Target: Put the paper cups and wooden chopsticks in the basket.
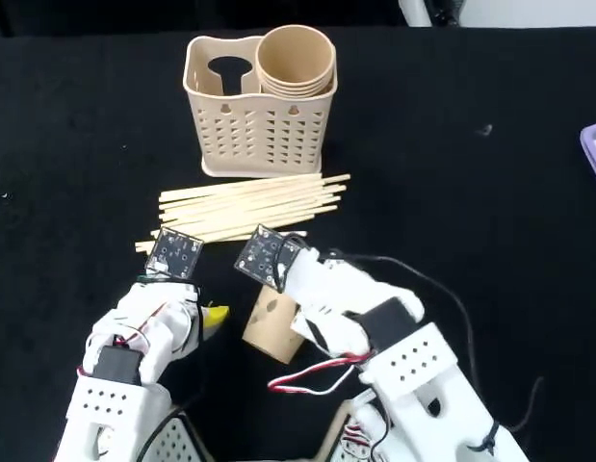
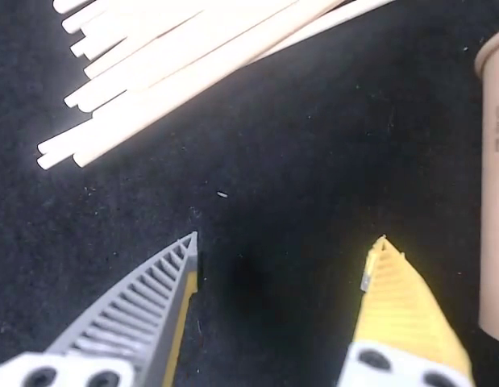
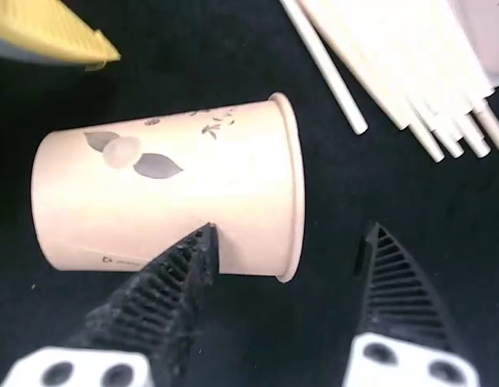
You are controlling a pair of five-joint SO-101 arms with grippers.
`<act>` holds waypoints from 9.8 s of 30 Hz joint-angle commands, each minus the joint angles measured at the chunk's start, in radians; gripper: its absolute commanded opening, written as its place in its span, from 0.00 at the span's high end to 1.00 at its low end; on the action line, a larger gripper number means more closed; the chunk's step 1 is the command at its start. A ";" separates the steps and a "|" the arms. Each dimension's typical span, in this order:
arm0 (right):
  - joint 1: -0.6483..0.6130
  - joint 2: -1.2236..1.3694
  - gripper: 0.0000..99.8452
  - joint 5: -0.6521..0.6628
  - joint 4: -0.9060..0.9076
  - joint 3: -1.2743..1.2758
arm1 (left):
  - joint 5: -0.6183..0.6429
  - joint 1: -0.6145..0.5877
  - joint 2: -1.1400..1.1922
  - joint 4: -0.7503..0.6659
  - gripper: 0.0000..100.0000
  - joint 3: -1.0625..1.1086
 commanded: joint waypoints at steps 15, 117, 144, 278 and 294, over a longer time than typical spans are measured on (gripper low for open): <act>0.106 0.010 0.65 -0.121 -0.012 -0.005 | 0.003 -0.004 -0.012 -0.021 0.68 -0.010; -0.137 0.076 0.76 -0.181 0.170 -0.120 | 0.012 0.127 -0.012 -0.132 0.68 0.018; 0.048 0.074 0.99 -0.021 0.437 -0.453 | 0.012 0.018 -0.012 -0.133 0.68 -0.007; 0.717 0.967 0.64 0.549 0.367 -1.066 | 0.003 0.021 -0.012 -0.133 0.68 0.010; 0.687 1.403 0.79 0.753 0.582 -1.388 | 0.003 0.021 -0.012 -0.135 0.68 0.012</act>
